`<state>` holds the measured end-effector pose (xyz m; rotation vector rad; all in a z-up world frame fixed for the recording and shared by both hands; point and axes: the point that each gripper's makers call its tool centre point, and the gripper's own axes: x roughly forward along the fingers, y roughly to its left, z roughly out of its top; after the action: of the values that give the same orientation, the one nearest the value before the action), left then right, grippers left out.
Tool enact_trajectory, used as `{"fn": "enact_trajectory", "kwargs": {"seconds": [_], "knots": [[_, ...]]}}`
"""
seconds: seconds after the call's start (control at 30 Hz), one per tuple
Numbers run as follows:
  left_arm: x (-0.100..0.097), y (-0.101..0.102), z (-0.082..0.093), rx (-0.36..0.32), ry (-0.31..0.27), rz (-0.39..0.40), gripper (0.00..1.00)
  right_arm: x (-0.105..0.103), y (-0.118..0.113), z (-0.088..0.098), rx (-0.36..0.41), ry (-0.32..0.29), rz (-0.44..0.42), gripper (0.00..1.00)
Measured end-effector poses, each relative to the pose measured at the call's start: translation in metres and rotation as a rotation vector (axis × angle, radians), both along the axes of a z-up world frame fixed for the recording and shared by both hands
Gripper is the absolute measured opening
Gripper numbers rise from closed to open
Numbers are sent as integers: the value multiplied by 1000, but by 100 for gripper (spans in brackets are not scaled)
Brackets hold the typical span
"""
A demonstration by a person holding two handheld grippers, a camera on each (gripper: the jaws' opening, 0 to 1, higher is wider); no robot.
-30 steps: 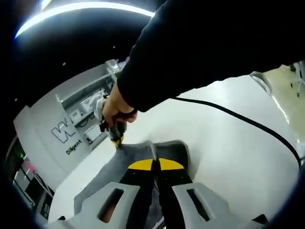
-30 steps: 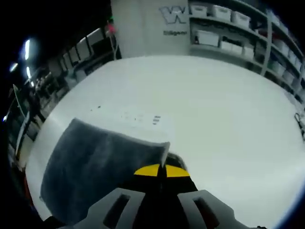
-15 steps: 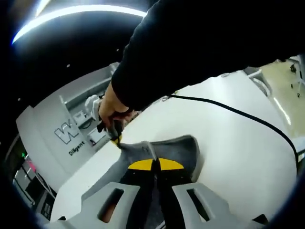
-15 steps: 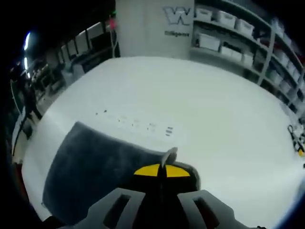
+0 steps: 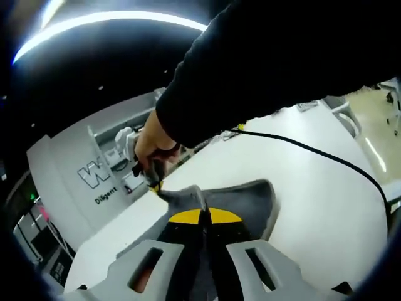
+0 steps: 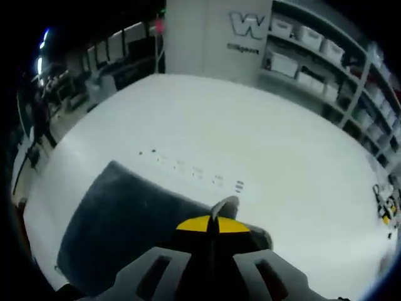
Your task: Open the folded towel by lifting each exposed corner and separating the folded layers until the towel lies flat within the target outline without major curled edges
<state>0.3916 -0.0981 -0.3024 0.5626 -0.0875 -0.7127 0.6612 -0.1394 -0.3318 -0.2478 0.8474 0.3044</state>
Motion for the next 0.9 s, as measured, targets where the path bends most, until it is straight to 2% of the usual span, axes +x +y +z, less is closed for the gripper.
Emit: {"fn": "enact_trajectory", "kwargs": {"seconds": [0.07, 0.2, 0.4, 0.8, 0.9], "knots": [[2, 6, 2, 0, -1, 10, 1, 3, 6, 6, 9, -7, 2, 0], [4, 27, 4, -1, 10, 35, 1, 5, 22, 5, 1, -7, 21, 0], [14, 63, 1, -8, 28, 101, 1, 3, 48, 9, -52, -18, 52, 0], [12, 96, 2, -32, 52, 130, 1, 4, 107, 18, -86, -19, 121, 0], [12, 109, 2, -75, 94, 148, 1, 4, 122, 19, -91, -18, 141, 0]]}}
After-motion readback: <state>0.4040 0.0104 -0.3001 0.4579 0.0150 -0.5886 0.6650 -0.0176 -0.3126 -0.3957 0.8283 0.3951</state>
